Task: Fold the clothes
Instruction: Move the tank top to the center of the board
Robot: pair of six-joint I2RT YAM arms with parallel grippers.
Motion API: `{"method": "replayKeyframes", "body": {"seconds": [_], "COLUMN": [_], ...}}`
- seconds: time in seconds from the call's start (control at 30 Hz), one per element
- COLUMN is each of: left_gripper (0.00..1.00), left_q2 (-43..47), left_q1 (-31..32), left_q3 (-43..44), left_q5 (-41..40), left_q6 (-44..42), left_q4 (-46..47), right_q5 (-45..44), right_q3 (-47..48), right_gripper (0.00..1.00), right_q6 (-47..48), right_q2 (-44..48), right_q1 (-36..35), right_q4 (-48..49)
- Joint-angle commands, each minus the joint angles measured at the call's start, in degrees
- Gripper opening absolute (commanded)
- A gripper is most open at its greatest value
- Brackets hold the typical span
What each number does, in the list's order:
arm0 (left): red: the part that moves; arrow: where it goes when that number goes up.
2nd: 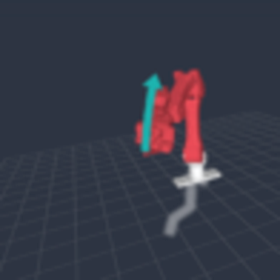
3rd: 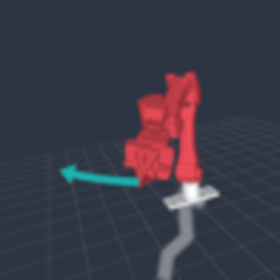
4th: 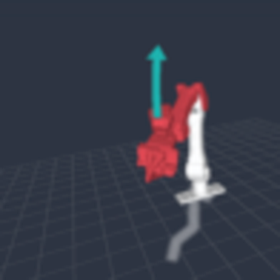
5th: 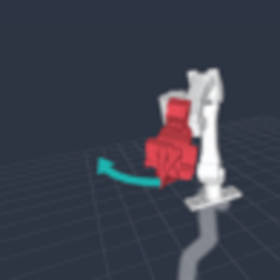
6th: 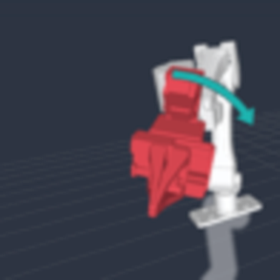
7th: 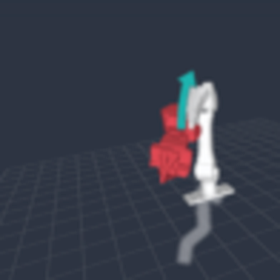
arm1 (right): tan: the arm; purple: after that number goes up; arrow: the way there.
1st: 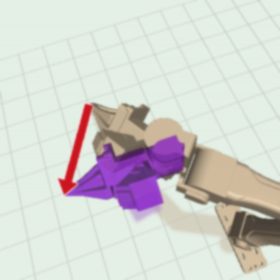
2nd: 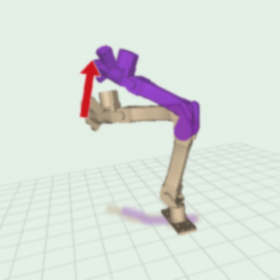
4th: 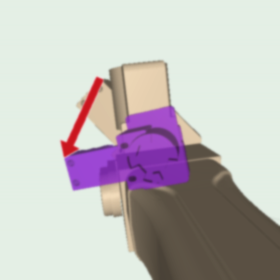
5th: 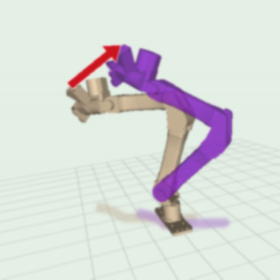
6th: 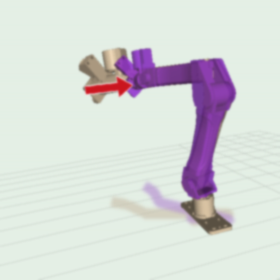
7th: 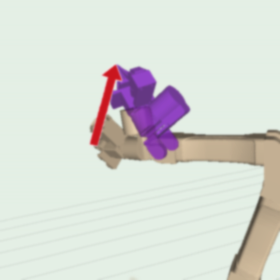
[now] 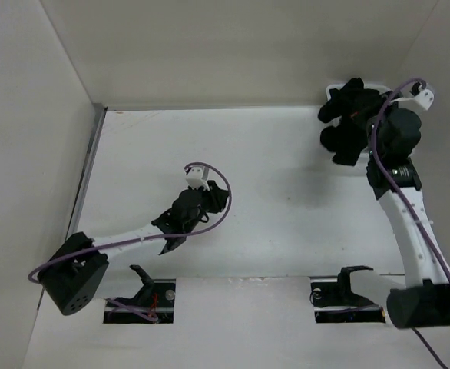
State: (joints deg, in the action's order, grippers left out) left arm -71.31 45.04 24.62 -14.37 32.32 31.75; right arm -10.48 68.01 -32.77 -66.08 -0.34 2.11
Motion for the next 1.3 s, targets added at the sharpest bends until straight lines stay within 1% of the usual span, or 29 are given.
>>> {"method": "replayKeyframes", "body": {"seconds": [0.0,0.1,0.17,0.23,0.3,0.37,0.43,0.53,0.63,0.7,0.73,0.77,0.8,0.87,0.93,1.0,1.07,1.13,1.2,1.23,1.27], "left_gripper": [0.27,0.27,0.27,0.27,0.27,0.27,0.27,0.27,0.28,0.28,0.28,0.28,0.28,0.28,0.27,0.25,0.22,0.2,0.2,0.2,0.2], "left_q2": [7.1,12.8,16.0,18.9,21.5,23.7,24.4,23.9,22.6,21.5,20.8,20.0,19.0,16.7,13.8,10.7,7.3,4.6,0.9,-0.2,-2.1], "left_q1": [-1.3,-3.2,-5.3,-8.3,-11.4,-14.1,-15.5,-17.6,-19.5,-19.3,-19.0,-18.5,-17.8,-17.0,-15.8,-12.6,-8.6,-5.2,-1.4,-0.5,0.7], "left_q3": [1.2,1.2,1.0,0.6,0.0,-0.5,-0.8,-1.2,-1.2,-1.2,-1.1,-1.1,-1.2,-1.3,-1.1,0.2,1.6,2.7,3.9,4.5,5.4], "left_q5": [-3.0,-5.0,-5.3,-5.3,-5.1,-5.1,-5.3,-5.5,-5.0,-4.9,-4.9,-4.9,-5.0,-5.4,-4.7,-5.1,-6.3,-8.6,-12.9,-14.3,-15.9], "left_q6": [0.1,1.2,2.2,3.4,3.9,4.3,4.9,5.8,6.7,7.0,7.0,7.0,7.0,7.1,7.3,6.1,3.1,0.4,-2.7,-3.1,-3.3], "left_q4": [-1.9,-6.0,-8.5,-11.4,-14.4,-17.1,-18.2,-19.1,-20.3,-21.3,-21.6,-22.0,-22.4,-23.0,-22.6,-22.5,-22.3,-23.0,-24.5,-25.4,-26.6], "right_q5": [1.1,2.0,2.2,2.1,3.3,7.2,11.6,15.1,16.9,18.1,18.4,18.8,18.4,16.9,14.9,13.4,11.5,9.9,9.3,9.2,9.2], "right_q3": [-0.6,1.6,1.5,-1.2,-5.5,-7.9,-9.2,-9.1,-2.6,3.0,4.7,6.7,7.7,8.3,6.0,1.4,-4.9,-11.9,-18.7,-21.6,-24.2], "right_gripper": [0.05,0.06,0.07,0.08,0.08,0.08,0.08,0.08,0.07,0.07,0.08,0.12,0.2,0.41,0.49,0.51,0.5,0.38,0.22,0.18,0.16], "right_q6": [0.2,0.6,0.1,-1.1,-3.7,-6.0,-8.8,-11.0,-10.7,-10.5,-10.6,-10.6,-10.3,-10.3,-9.7,-7.7,-6.5,-6.0,-6.2,-6.4,-6.6], "right_q2": [7.4,11.0,11.7,11.2,9.3,6.0,0.4,-11.3,-25.5,-32.7,-34.7,-36.9,-38.1,-39.2,-38.1,-34.8,-30.1,-24.9,-20.1,-17.9,-15.9], "right_q1": [-10.1,-23.1,-30.3,-35.1,-37.5,-37.8,-37.0,-34.5,-31.9,-30.6,-30.4,-30.2,-30.2,-30.1,-30.0,-30.3,-30.3,-30.7,-31.5,-31.9,-32.2], "right_q4": [-2.3,-4.0,-3.5,-2.4,1.4,4.6,8.9,14.6,15.4,14.1,13.5,13.3,12.9,11.7,11.8,12.5,13.4,14.6,15.2,15.3,15.3]}}
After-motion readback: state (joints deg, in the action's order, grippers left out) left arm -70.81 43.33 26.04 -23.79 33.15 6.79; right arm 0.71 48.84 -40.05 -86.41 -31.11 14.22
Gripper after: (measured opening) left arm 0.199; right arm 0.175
